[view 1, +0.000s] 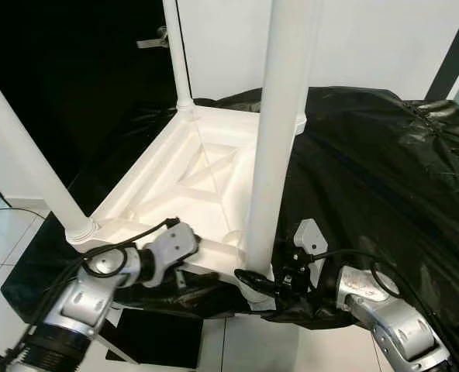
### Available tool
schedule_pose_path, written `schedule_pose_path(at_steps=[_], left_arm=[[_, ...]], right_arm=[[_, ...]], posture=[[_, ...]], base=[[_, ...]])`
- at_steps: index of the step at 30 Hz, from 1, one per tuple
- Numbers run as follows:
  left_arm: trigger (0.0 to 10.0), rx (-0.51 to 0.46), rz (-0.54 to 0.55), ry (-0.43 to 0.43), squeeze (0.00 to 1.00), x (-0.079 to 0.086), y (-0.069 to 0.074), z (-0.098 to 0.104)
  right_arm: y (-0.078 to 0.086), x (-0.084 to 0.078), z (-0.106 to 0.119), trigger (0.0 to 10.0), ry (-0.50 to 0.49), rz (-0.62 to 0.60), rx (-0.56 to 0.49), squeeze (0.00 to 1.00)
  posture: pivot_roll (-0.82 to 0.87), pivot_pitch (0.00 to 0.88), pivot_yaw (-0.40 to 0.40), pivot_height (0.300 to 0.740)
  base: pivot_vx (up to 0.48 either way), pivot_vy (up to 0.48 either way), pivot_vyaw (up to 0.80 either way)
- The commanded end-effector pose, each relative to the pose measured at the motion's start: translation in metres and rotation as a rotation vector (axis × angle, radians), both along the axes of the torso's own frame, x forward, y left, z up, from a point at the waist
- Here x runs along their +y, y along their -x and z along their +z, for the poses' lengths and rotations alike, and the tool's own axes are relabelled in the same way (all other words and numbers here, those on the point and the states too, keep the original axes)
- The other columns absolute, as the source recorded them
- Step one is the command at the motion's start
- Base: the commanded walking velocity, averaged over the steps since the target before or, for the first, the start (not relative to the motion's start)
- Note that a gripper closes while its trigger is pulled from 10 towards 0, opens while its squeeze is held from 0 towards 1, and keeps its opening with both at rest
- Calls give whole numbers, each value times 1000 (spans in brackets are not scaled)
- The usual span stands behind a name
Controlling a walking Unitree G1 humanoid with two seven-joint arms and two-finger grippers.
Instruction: Building children table
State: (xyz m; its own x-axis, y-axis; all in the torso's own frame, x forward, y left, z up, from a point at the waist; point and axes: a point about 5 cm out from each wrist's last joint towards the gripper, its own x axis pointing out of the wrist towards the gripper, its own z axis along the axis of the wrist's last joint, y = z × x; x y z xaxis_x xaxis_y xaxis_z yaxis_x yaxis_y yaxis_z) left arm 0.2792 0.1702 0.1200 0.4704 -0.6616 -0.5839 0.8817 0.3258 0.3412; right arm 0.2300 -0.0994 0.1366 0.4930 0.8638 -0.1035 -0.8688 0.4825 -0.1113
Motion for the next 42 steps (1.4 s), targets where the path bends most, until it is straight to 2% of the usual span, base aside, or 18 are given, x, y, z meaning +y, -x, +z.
schedule_pose_path(at_steps=[1, 4, 5, 8, 9, 10, 11, 12, 19, 28, 30, 33, 34, 35, 37, 39, 41, 42], left_arm=[[10000, -85, 138, -96, 0, 18, -9, -2], [10000, -62, 168, -152, 0, 26, -11, -7], [8902, -47, 170, -165, 0, 28, -10, -9], [9020, -33, 166, -178, 0, 29, -9, -10], [4471, -17, 156, -189, 0, 29, -8, -12], [3490, -4, 150, -190, 0, 28, -7, -14], [3490, -4, 150, -190, 0, 28, -7, -14], [0, 5, 138, -187, 0, 25, -6, -15], [0, 40, 76, -152, 0, 12, -4, -15], [0, 36, 44, -79, 0, -11, -3, -10], [0, 14, 14, -48, 0, -25, -2, -4], [0, 10, 10, -40, 0, -28, -2, -3], [2118, 4, -7, -29, 0, -33, -1, -1], [10000, -3, -30, -13, 0, -41, 1, 0], [10000, -7, -46, -2, 0, -47, 2, 1], [10000, 12, -79, 31, 0, -59, 7, 3], [10000, 12, -79, 31, 0, -59, 7, 3], [10000, 16, -95, 58, 678, -64, 9, 4]], right_arm=[[-2, -1, 0, 10000, 5, -12, -13, 0], [-3, -1, 0, 10000, 5, -22, -19, 0], [-4, -2, 0, 10000, 5, -25, -20, 0], [-4, -2, 0, 10000, 5, -29, -21, 0], [-5, -3, 1, 10000, 6, -35, -23, 0], [-5, -4, 1, 10000, 6, -40, -25, 0], [-5, -4, 1, 10000, 6, -40, -25, 0], [-6, -4, 1, 10000, 6, -44, -27, 0], [-8, -3, 3, 10000, 0, -54, -34, 0], [-14, -14, 2, 10000, -2, -174, -73, 0], [-21, -23, 1, 10000, 5, -260, -89, 0], [-22, -25, 0, 10000, 6, -279, -92, 0], [-25, -29, 0, 10000, 9, -307, -98, 0], [-30, -33, -1, 10000, 12, -345, -104, 0], [-32, -36, -2, 10000, 14, -368, -107, 0], [-39, -40, -1, 10000, 4, -419, -119, 0], [-39, -40, -1, 10000, 4, -419, -119, 0], [-42, -41, 0, 10000, 0, -426, -124, 0]], posture=[[-53, 0, 53, 740], [-51, 0, 53, 740], [-51, 0, 54, 740], [-51, 0, 55, 740], [-47, 0, 54, 740], [-46, 0, 53, 740], [-46, 0, 53, 740], [-44, 0, 53, 740], [-47, 0, 60, 740], [-60, 0, 79, 740], [-66, 0, 86, 740], [-67, 0, 87, 740], [-70, 0, 92, 740], [-73, 0, 95, 740], [-74, 0, 98, 740], [-75, 0, 101, 740], [-75, 0, 101, 740], [-76, 0, 103, 740]], base=[[0, 0, 0], [0, 0, 0], [0, 0, 0], [0, 0, 0], [0, 0, 0], [0, 0, 0], [0, 0, 0], [0, 0, 0], [0, 0, 0], [0, 0, 0], [0, 0, 0], [0, 0, 0], [0, 0, 0], [0, 0, 0], [0, 0, 0], [0, 0, 0], [0, 0, 0], [0, 0, 0]])
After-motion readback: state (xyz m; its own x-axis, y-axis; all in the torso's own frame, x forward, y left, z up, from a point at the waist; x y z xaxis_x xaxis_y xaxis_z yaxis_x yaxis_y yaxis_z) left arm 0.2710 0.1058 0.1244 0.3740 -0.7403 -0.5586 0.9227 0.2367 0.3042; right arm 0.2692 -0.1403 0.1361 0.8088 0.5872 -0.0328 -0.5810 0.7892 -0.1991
